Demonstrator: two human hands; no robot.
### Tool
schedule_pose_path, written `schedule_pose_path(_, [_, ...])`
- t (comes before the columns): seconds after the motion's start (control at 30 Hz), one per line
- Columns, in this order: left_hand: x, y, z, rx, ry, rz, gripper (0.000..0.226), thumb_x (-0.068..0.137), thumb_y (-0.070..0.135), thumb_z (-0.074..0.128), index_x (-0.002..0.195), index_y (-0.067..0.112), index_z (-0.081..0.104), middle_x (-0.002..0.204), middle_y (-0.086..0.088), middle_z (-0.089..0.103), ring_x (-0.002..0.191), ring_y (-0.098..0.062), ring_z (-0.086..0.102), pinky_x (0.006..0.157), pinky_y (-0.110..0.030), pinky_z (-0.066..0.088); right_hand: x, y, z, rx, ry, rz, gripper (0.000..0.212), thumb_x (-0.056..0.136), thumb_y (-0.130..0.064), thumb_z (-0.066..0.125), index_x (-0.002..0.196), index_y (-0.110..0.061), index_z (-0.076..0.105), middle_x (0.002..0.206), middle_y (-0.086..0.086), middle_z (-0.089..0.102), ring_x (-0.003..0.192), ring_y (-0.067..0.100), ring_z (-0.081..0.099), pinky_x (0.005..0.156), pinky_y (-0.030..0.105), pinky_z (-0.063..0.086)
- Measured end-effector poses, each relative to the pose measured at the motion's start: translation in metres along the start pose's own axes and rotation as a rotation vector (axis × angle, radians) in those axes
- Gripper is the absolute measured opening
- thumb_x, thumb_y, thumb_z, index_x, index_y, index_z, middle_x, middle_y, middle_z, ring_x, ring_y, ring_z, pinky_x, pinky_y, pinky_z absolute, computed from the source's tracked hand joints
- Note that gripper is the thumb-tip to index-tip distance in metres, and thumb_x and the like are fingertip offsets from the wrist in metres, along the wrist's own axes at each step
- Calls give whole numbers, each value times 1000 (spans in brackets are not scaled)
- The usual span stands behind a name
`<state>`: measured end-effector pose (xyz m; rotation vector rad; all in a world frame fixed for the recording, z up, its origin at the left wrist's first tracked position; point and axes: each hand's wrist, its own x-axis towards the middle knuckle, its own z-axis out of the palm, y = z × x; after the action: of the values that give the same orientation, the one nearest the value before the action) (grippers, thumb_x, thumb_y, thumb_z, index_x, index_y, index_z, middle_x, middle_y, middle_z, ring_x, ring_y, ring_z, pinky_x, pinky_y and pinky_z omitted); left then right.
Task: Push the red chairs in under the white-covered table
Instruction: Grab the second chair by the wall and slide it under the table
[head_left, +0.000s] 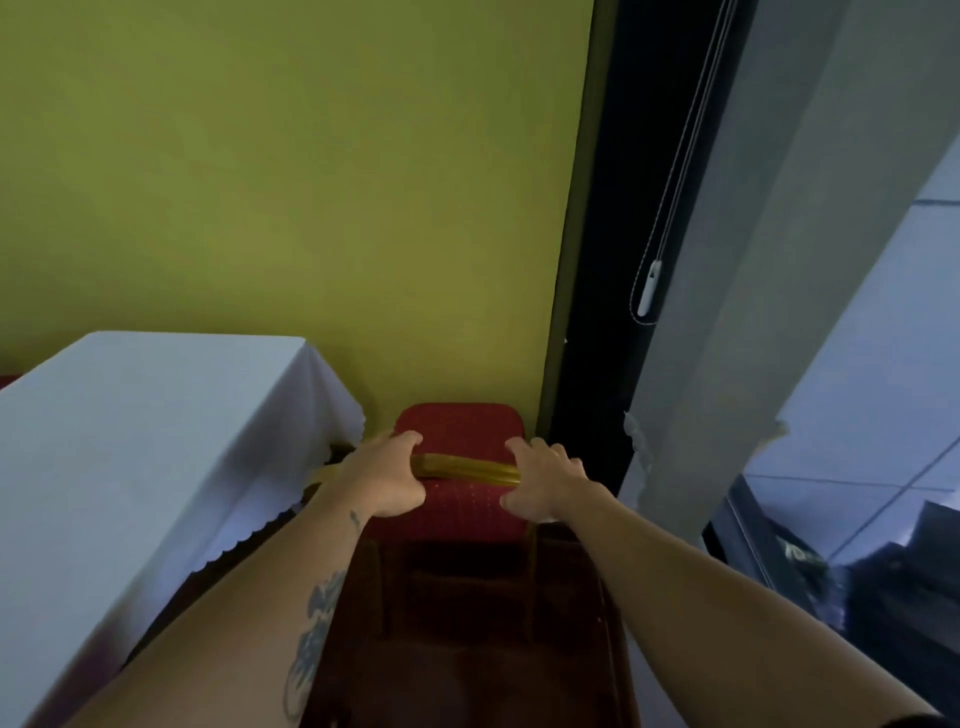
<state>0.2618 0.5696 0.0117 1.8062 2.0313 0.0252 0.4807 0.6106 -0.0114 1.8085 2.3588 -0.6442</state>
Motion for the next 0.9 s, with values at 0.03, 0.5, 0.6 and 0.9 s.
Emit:
schedule_pose_path(0.03, [10,1,3,5,-35,-23,76,81,15,58,155,24,40,153,-8,48,110,-23,65,69,-28,55,10,3,-1,-14,-34,-19,85,88,-35,65,160,-21,22,157,12,36,141,39,35,113,58,33])
schedule_pose_path(0.5, [79,0,13,228,-144,-125,4,68,16,60,70,14,63,69,-1,61,60,-19,59,53,-27,47,70,17,20,190,-141,-179,44,89,-15,61,128,-33,58,116,1,62,107,27,59,92,44,52])
schedule_pose_path(0.6, [75,10,13,296,-145,-101,9,69,18,61,75,15,67,72,0,64,62,-17,63,55,-25,50,66,21,23,179,-118,-167,43,88,-12,60,124,-34,59,115,0,62,107,26,59,94,46,52])
schedule_pose_path(0.9, [31,58,42,280,-150,-178,39,74,31,63,105,10,73,101,-8,73,94,-30,72,83,-41,62,32,42,27,102,58,16,29,85,-21,65,109,-33,54,114,-1,48,116,28,48,99,49,40])
